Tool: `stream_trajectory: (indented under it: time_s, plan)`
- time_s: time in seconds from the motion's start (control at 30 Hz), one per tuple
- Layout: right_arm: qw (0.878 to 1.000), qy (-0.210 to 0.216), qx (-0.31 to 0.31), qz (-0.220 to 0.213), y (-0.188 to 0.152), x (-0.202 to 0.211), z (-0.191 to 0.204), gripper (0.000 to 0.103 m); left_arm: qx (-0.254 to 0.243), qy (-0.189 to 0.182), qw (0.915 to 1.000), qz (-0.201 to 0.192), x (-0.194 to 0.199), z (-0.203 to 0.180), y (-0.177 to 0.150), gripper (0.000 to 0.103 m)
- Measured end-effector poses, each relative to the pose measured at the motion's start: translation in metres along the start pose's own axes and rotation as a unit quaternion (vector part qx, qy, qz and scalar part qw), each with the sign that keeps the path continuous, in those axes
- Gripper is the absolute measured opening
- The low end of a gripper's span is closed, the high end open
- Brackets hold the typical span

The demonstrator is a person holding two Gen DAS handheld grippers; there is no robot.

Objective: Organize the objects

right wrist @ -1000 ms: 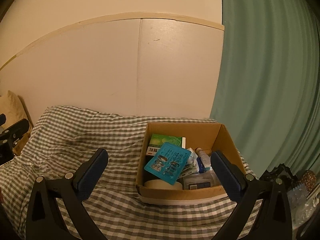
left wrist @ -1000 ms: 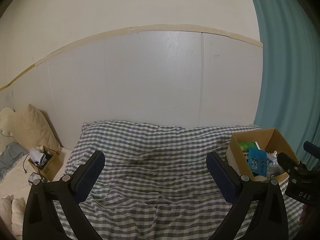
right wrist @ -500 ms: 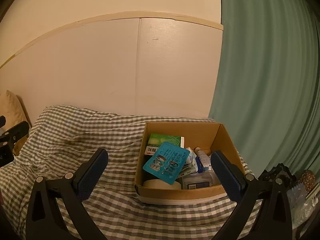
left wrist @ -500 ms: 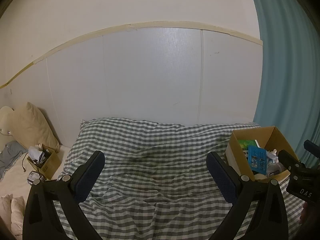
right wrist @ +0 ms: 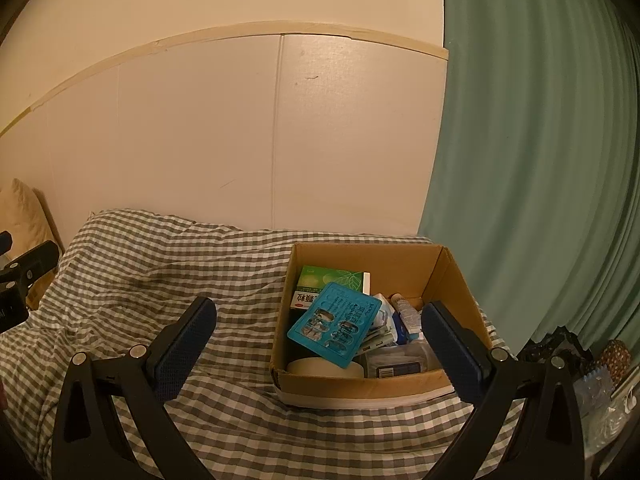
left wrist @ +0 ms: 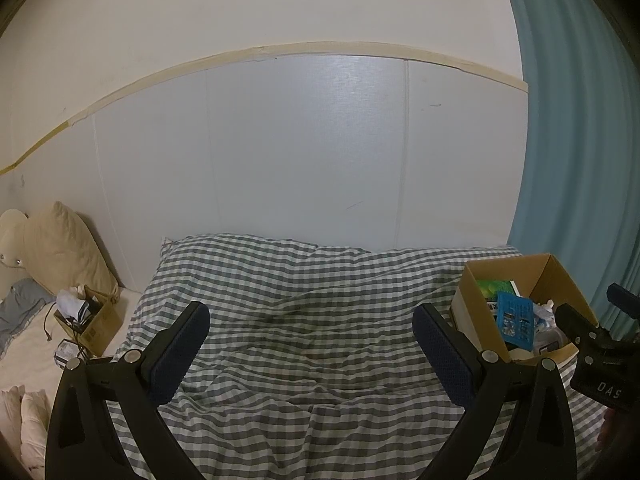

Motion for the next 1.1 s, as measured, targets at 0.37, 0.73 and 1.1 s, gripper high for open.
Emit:
stream_trajectory:
  time_s: [0.37, 0.73, 1.1]
  plan:
    - [1.0, 0.0, 0.0, 0.002, -0.0027, -0.001, 0.0005, 0.103, -0.001, 0.001, 1.0, 0.002, -0.0013, 0.0015, -0.0003, 0.103]
    - [1.0, -0.002, -0.001, 0.005, -0.0032, -0.002, 0.0017, 0.103, -0.003, 0.008, 1.0, 0.002, -0.0016, 0.0031, -0.0021, 0.103]
    - [1.0, 0.0, 0.004, 0.012, -0.0054, -0.0043, 0.0024, 0.103, -0.004, 0.007, 1.0, 0.001, -0.0024, 0.0029, -0.0029, 0.103]
Point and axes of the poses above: each gripper's, at about its wrist camera, not at the fingertips, and x roughly against the way its jaws point, z to its left, y to its top, the point moved 7 cm from there along -x, roughly the way its jaws point, and after that the axes turned 12 degrees about y, right-handed, at the moved point
